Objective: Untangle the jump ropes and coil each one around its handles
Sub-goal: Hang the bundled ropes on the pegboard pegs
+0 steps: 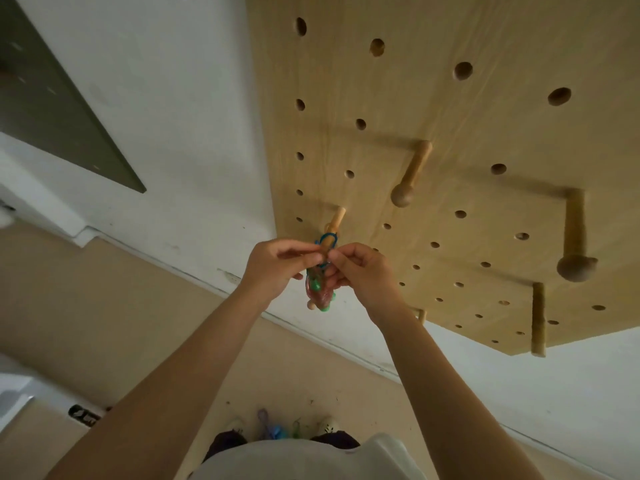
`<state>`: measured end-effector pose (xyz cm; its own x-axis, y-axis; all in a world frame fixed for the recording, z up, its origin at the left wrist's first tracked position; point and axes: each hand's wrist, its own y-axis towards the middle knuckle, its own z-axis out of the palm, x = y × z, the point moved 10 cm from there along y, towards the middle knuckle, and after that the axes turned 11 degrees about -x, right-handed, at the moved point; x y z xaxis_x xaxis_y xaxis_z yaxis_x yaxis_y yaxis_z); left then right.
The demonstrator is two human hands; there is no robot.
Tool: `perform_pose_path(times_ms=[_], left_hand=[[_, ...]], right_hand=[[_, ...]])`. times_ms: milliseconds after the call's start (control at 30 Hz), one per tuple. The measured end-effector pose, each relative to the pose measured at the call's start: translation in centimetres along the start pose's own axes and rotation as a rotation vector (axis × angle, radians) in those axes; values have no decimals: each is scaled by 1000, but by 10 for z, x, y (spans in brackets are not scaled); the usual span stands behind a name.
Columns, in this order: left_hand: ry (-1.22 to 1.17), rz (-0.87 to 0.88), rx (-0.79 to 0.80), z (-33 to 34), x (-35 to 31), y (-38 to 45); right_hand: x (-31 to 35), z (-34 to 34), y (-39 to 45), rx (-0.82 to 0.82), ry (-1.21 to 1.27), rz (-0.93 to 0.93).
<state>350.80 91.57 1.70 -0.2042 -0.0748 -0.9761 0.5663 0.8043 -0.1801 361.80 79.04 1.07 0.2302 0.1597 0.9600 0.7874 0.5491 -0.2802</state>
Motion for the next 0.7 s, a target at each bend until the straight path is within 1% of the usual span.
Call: perform_pose_path(times_ms=[133,267,400,533,600,700], left_hand=[[-61,-43,-33,-5,5,4],[-170,-77,-32,1,4,8],[-137,-51,-61,13,-8,17],[-53,-103,-135,16,-7,31],[-29,-117,-130,17,-8,35],[-86,-130,-80,21,-12,31]], right_hand=[[-5,4,8,47,15,26],[-9,2,17,-7,71,50],[0,-1,28,-27,155,31],[2,-2,34,-60,140,57],[4,-2,35,-81,126,71],[5,-3,35,-124,103,88]])
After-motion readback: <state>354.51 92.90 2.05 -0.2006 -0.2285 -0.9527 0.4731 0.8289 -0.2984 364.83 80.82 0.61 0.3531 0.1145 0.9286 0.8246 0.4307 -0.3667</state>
